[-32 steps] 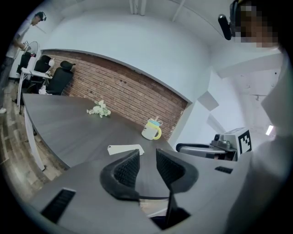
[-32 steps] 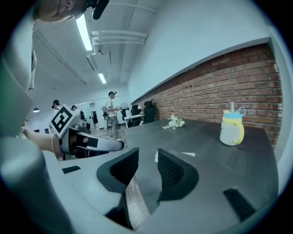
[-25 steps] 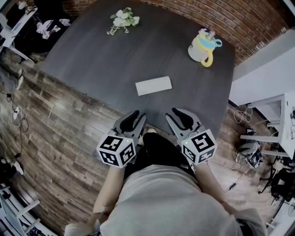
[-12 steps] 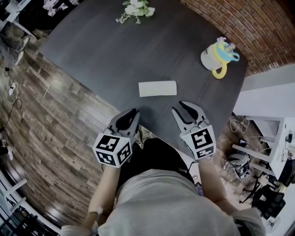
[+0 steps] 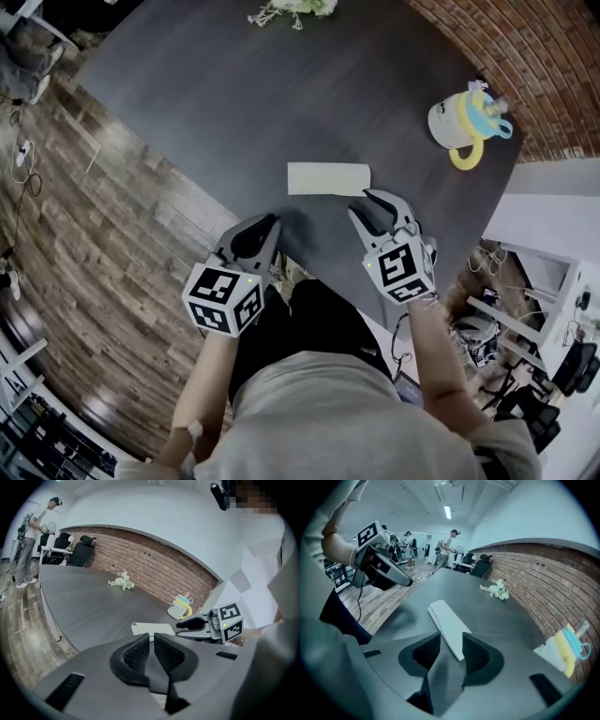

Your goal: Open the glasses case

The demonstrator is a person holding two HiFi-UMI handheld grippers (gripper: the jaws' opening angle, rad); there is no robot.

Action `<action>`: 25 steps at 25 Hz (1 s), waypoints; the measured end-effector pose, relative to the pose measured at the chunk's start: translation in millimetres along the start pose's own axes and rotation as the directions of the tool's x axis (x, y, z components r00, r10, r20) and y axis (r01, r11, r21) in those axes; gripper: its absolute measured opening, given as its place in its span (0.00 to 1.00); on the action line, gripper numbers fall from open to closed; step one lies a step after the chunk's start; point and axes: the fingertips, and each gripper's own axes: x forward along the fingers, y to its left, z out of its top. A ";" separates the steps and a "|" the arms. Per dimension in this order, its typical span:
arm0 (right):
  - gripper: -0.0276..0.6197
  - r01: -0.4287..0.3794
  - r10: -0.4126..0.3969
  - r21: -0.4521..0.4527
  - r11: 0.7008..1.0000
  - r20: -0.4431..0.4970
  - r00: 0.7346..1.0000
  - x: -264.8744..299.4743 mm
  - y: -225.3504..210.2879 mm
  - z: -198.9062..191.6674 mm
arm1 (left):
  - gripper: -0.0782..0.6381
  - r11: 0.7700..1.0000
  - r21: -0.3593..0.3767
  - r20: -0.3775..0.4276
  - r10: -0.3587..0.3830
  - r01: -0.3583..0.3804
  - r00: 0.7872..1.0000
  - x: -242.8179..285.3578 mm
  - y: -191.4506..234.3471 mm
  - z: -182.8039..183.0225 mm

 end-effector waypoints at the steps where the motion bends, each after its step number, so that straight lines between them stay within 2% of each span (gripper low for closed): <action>1: 0.28 -0.004 0.004 -0.009 1.000 -0.010 1.000 4.3 0.2 -4.3 | 0.17 1.000 -0.003 0.000 0.004 -0.004 1.000 1.2 1.5 -0.2; 6: 0.29 0.013 -0.014 -0.032 0.999 -0.031 0.999 17.1 -6.6 -16.0 | 0.17 1.000 -0.016 -0.006 0.012 -0.013 1.000 6.9 3.9 -5.7; 15: 0.33 0.028 -0.042 -0.178 0.984 -0.079 0.996 33.9 -12.9 -28.2 | 0.17 0.999 -0.040 -0.033 0.023 -0.024 0.999 21.7 7.3 -15.8; 17: 0.36 0.026 -0.042 -0.186 0.982 -0.078 0.996 34.7 -14.1 -28.0 | 0.17 0.998 -0.046 -0.030 0.030 -0.031 0.999 22.6 9.9 -14.1; 25: 0.35 0.025 -0.033 -0.162 0.987 -0.047 0.998 28.8 -17.0 -19.0 | 0.17 0.999 -0.046 -0.027 0.026 -0.027 0.999 22.7 13.2 -8.3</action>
